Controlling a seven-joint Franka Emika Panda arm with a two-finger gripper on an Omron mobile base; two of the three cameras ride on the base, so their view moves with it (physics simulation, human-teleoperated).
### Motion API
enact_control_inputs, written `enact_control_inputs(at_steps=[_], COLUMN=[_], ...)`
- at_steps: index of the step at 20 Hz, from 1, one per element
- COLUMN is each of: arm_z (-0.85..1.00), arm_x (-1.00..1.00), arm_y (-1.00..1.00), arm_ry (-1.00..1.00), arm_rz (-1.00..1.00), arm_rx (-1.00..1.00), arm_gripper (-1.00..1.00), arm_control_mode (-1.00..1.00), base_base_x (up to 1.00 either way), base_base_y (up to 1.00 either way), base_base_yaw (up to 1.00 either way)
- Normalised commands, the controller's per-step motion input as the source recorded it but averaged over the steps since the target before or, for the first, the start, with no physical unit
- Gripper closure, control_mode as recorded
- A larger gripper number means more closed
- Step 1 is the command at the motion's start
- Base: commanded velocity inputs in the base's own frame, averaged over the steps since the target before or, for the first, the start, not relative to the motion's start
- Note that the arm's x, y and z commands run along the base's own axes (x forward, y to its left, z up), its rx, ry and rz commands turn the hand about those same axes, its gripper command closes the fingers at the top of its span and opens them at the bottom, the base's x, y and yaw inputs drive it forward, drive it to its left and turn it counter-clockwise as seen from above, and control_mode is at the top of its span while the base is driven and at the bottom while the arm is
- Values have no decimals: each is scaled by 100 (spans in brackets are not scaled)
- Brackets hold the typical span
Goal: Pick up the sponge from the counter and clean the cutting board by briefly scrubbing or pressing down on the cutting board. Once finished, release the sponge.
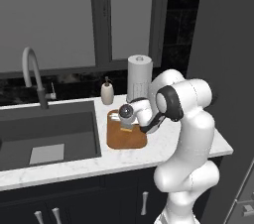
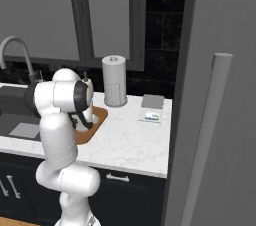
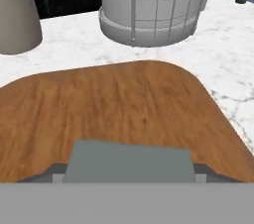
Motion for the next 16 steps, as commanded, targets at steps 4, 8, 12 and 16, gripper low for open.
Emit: enact_control_inputs(at_steps=[4, 8, 12, 16], arm_z=[-54, -61, -45, -25], arm_x=[53, 53, 42, 5], arm_y=[-43, -25, -10, 0], arm_ry=[-12, -16, -15, -9], arm_rz=[-1, 0, 0, 0], arm_rx=[0, 0, 0, 0], arm_gripper=[100, 100, 100, 100], arm_control_mode=[-100, -100, -100, -100], base_base_x=[0, 0, 0, 0], base_base_y=[0, 0, 0, 0], base_base_yaw=[0, 0, 0, 0])
